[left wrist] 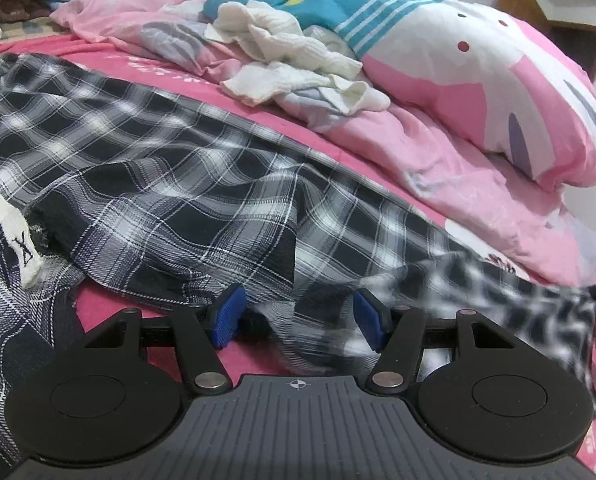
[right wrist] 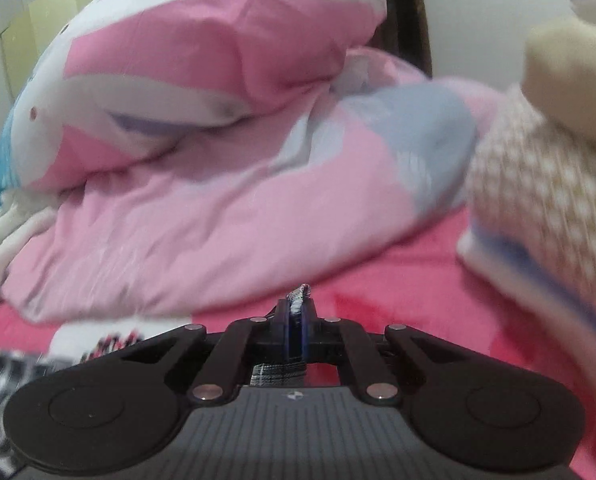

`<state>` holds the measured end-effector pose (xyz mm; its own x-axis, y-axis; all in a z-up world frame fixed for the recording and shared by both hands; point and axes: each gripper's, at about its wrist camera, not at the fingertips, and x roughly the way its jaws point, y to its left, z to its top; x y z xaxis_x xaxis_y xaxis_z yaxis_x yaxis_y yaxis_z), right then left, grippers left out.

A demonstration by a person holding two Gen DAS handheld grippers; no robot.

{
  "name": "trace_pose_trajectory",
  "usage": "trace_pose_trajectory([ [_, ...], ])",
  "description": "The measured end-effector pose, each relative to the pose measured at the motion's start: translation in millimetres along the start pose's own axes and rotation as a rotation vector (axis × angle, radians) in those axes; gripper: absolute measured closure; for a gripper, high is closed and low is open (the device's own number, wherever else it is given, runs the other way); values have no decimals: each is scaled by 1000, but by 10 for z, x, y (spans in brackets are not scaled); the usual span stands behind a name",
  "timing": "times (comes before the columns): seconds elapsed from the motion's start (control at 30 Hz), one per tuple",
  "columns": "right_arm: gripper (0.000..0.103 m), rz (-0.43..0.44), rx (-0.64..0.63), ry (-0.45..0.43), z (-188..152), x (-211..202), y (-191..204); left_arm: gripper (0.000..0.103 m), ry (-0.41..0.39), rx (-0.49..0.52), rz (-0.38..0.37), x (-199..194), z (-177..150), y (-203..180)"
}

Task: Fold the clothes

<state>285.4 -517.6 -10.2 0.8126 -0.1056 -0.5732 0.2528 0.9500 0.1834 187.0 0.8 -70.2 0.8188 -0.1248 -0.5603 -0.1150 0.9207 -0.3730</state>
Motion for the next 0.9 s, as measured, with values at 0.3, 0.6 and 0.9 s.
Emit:
trace_pose_trajectory([
  [0.3,88,-125,62,105,-135,604,-116,43,5,21,12,25,-17,-15],
  [0.6,62,28,267,128,-456,-603,-482,43,1,8,-1,2,-12,-8],
  [0.9,68,50,397,322,-996,-865,-556,43,-25,-45,-36,-134,59,89],
])
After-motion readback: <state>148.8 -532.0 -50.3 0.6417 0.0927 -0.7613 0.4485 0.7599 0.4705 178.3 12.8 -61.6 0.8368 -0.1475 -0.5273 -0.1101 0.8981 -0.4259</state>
